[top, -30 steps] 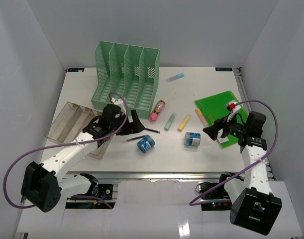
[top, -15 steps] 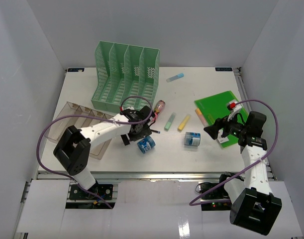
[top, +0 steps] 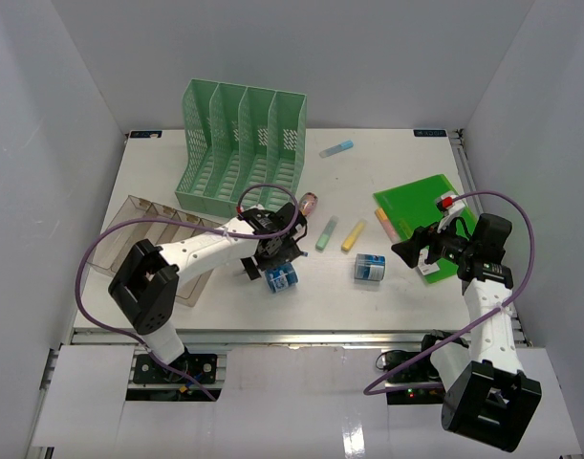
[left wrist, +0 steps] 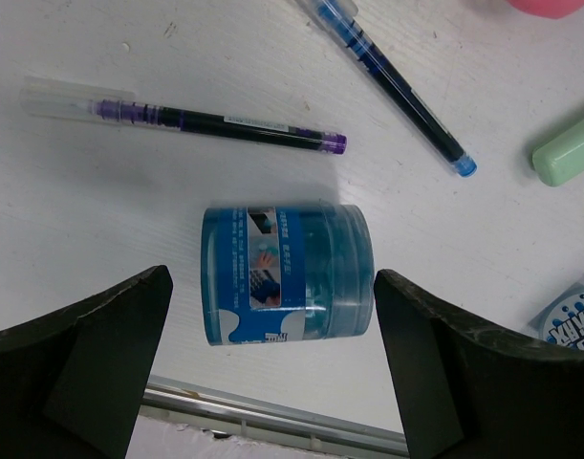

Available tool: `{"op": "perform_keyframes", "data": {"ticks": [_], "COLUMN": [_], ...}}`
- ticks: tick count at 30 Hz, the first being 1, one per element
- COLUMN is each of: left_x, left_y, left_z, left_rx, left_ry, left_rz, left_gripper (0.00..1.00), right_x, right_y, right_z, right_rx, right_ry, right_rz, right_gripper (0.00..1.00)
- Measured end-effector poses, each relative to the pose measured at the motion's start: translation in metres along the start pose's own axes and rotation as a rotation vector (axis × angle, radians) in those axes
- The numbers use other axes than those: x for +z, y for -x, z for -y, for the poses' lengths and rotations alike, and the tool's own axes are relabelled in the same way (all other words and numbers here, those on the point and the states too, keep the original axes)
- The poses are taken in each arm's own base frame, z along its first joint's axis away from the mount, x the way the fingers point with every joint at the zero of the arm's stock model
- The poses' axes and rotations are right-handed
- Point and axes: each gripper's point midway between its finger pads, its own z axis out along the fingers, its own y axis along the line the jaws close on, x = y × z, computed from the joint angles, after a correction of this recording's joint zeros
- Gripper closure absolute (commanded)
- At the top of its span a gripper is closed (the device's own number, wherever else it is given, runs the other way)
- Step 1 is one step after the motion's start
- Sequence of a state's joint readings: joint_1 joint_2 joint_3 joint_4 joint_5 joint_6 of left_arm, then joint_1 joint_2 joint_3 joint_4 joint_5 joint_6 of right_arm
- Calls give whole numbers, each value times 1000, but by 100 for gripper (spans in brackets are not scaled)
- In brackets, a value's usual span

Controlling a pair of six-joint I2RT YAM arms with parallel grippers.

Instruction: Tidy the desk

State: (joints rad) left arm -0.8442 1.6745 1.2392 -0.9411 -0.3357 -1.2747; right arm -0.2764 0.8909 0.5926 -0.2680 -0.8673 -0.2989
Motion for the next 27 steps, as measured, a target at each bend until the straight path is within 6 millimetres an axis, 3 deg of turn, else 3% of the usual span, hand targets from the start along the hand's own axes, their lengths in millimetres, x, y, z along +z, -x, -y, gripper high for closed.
{"op": "perform_keyframes", "data": {"ticks": [17,21,25,27], "left_x": [-2,5,8,8], "left_y": [-24,-31,-35,-35], "left_z": [6,6,5,5], "left_rx": [85,122,139,142], "left_ry": [-15,1,11,10], "left_rz": [-50,-58,-64,-63], "left_gripper": [2,8,29,32], "right_x": [0,0,0,0], "right_y": [0,0,0,0], "right_z": [0,0,0,0], "right_rx": [0,0,0,0], "right_ry": [-1,-2,-2,-2], "right_rz": [0,-1,-1,-1], "right_gripper": [10,10,10,10]}}
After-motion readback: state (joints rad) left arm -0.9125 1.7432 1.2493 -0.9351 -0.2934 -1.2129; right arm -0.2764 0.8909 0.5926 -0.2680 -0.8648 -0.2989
